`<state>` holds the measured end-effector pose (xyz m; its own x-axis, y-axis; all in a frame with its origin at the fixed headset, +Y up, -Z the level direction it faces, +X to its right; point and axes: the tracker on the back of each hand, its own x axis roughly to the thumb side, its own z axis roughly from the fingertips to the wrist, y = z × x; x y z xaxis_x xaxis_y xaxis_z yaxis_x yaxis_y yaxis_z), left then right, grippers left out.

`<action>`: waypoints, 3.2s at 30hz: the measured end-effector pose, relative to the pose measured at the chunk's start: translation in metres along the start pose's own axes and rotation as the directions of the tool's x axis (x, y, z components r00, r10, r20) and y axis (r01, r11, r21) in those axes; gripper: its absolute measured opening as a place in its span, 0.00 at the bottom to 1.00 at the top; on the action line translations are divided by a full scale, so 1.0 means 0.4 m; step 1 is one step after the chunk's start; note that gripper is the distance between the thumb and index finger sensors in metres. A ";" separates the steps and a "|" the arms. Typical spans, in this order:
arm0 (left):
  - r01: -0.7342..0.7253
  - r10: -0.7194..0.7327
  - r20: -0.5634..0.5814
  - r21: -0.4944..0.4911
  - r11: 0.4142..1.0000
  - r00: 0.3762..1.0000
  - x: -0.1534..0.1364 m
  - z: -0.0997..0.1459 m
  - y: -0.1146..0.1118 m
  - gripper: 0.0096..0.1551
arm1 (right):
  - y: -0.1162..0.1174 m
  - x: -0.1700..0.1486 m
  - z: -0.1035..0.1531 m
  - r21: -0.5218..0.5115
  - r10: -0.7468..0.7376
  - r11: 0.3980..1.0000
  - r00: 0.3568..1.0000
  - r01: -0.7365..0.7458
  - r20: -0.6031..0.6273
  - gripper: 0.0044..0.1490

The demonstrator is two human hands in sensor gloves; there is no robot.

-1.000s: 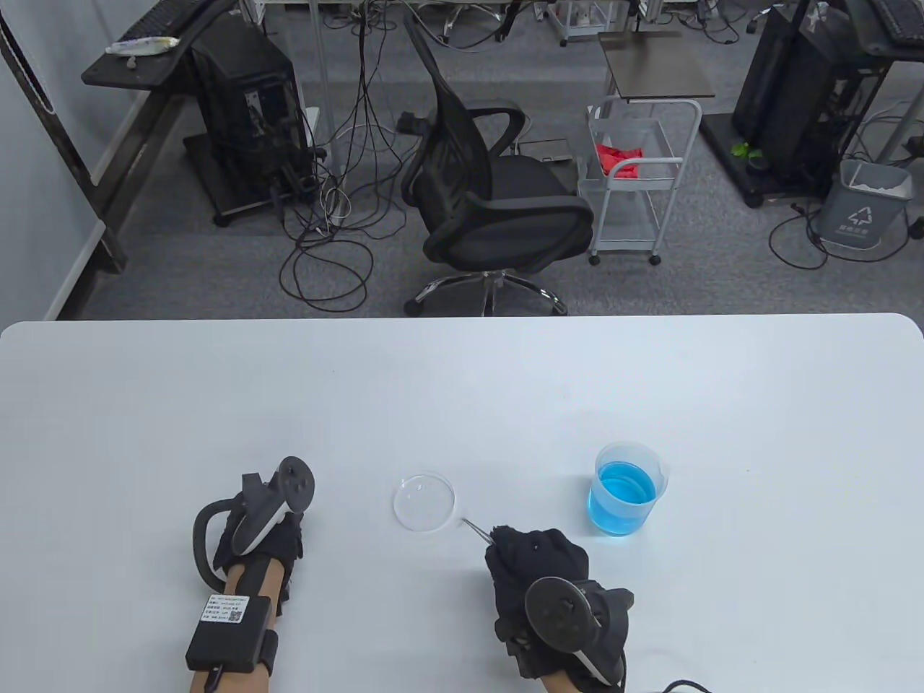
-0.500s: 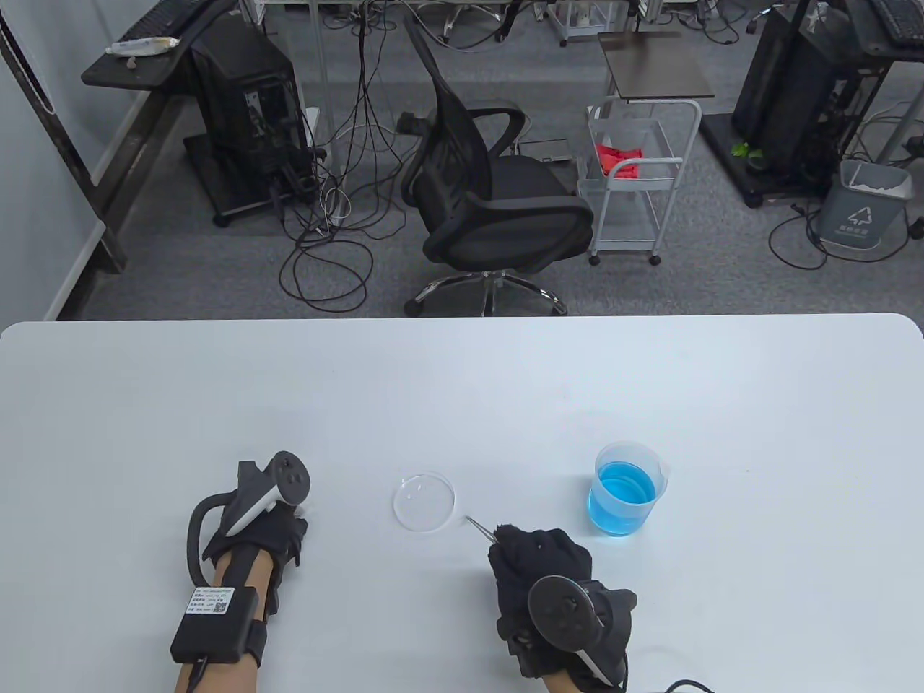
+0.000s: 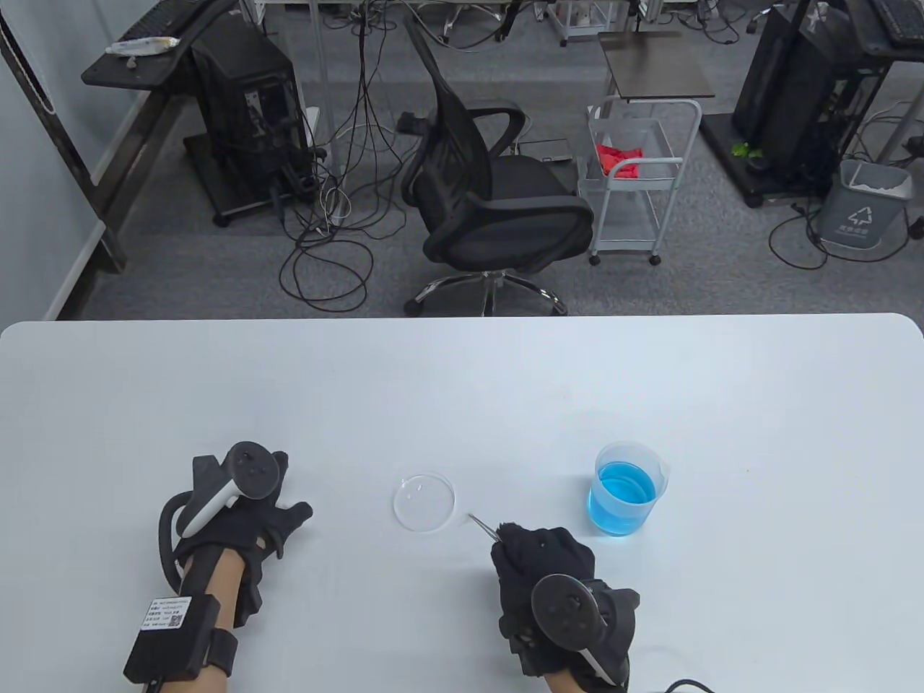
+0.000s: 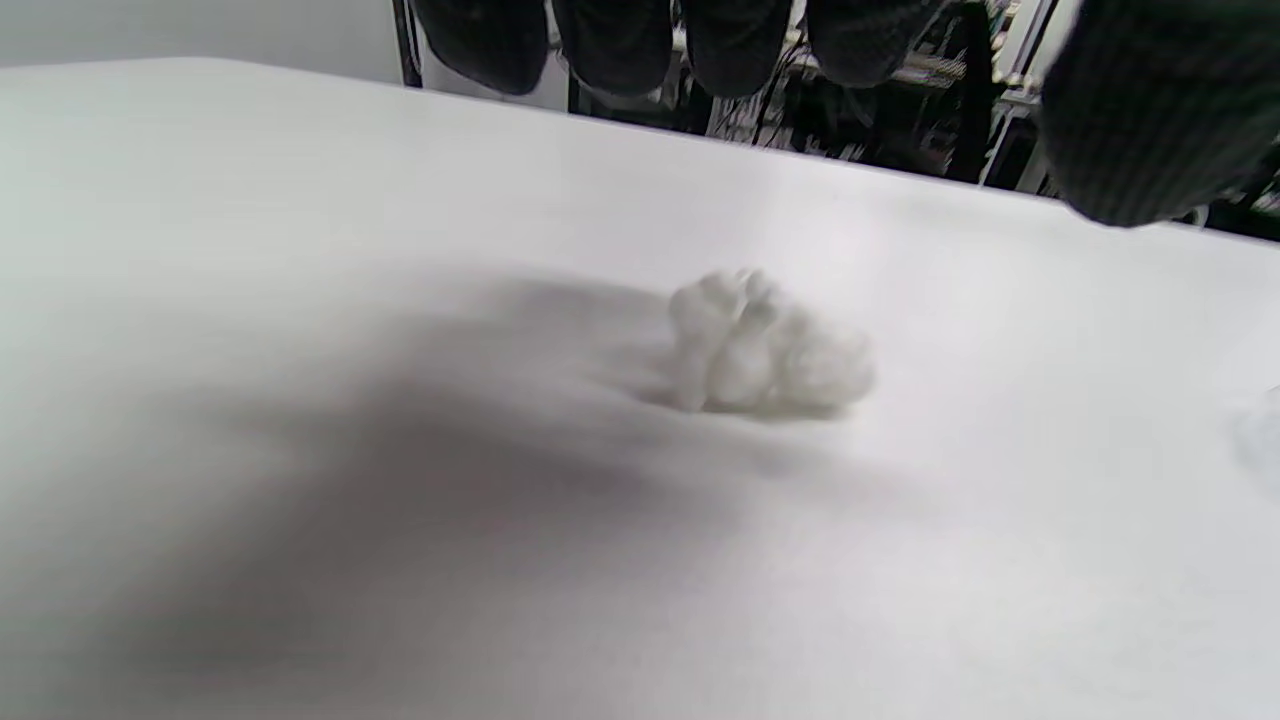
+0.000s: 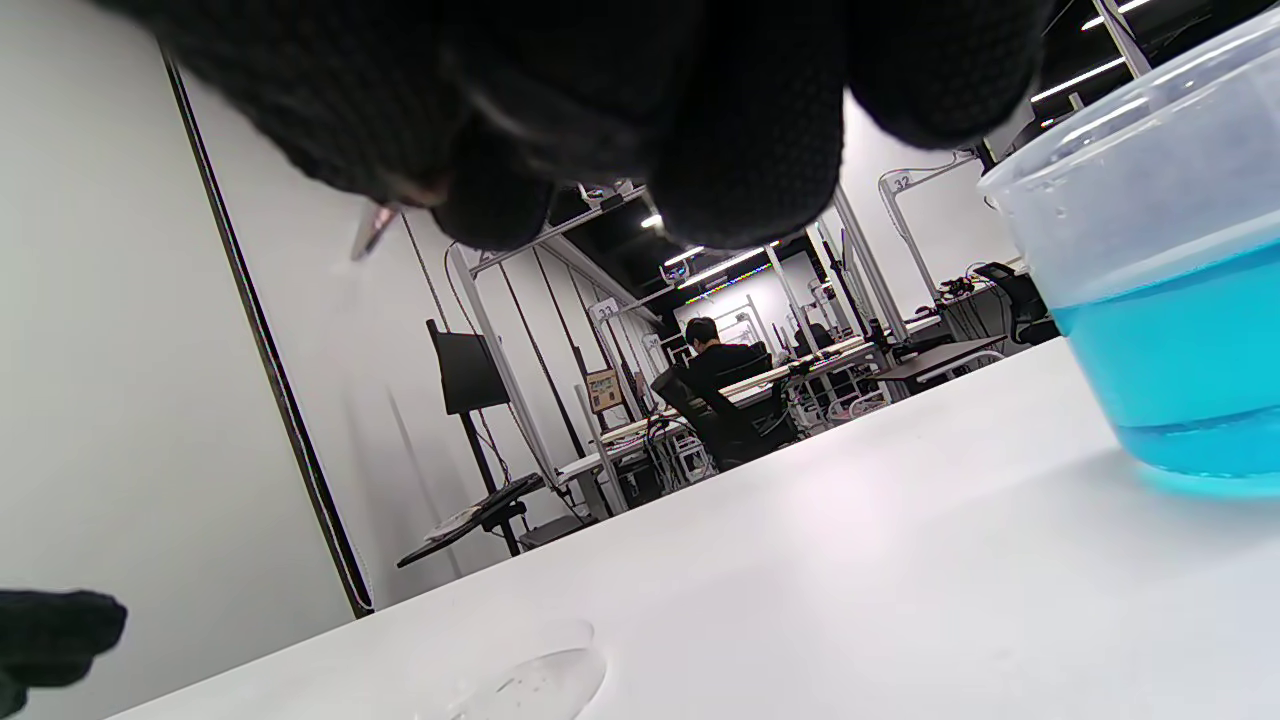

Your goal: Dip tweezers-held cotton tuft into dye solution and dot onto culture dish

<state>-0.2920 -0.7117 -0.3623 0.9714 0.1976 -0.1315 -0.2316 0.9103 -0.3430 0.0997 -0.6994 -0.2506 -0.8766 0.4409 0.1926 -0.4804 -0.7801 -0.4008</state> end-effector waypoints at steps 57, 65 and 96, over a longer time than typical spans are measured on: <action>0.160 -0.188 0.158 0.176 0.971 0.969 0.152 0.241 -0.199 0.56 | -0.149 0.033 -0.082 -0.067 0.129 0.989 0.991 -0.131 -0.025 0.21; 0.173 -0.198 0.160 0.158 0.972 0.967 0.158 0.236 -0.206 0.56 | -0.250 -0.014 -0.172 -0.103 0.270 0.953 0.953 -0.285 -0.135 0.20; 0.171 -0.188 0.159 0.110 0.979 0.969 0.161 0.223 -0.210 0.57 | -0.112 -0.211 -0.262 0.303 0.637 0.766 0.734 -0.567 -0.235 0.19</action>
<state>-0.2053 -0.7428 -0.2589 0.9933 0.0784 0.0844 -0.0545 0.9652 -0.2557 0.1981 -0.6551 -0.3426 -0.9434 -0.0684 -0.3245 0.1211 -0.9820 -0.1450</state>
